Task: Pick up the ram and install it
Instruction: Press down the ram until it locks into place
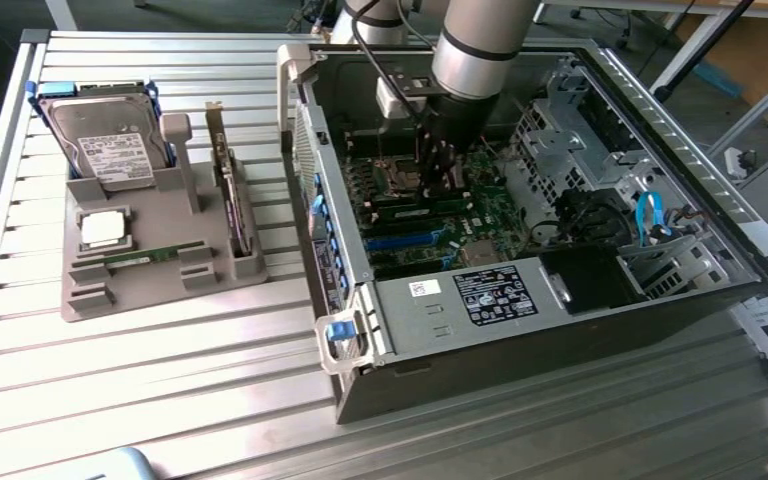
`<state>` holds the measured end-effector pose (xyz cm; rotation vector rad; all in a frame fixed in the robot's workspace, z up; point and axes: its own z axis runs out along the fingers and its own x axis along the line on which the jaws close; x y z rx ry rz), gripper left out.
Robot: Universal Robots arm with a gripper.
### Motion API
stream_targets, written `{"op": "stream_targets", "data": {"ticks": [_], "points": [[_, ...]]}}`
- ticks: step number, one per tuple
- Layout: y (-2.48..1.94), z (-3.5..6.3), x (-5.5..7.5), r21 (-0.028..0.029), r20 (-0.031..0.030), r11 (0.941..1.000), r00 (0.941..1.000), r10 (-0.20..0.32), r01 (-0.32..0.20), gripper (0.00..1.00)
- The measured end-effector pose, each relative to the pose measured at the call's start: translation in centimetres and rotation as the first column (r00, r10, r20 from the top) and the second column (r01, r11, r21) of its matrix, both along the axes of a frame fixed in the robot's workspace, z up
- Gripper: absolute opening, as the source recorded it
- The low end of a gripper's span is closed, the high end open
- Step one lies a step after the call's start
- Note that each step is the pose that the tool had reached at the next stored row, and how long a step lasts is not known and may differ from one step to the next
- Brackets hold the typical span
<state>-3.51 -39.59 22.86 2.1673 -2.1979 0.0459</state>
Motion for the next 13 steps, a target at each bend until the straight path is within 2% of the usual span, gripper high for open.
{"op": "stream_targets", "data": {"ticks": [6, 8, 13], "points": [[0.03, 0.26, 0.0, 0.0018, 0.0010, 1.0000, 1.0000, 0.000, 0.000, 0.11], [0.00, 0.81, 0.0, -0.0008, -0.0001, 1.0000, 1.0000, 0.000, 0.000, 0.11], [0.00, 2.34, 0.0, -0.0030, -0.0005, 1.0000, 1.0000, 0.000, 0.000, 0.11]]}}
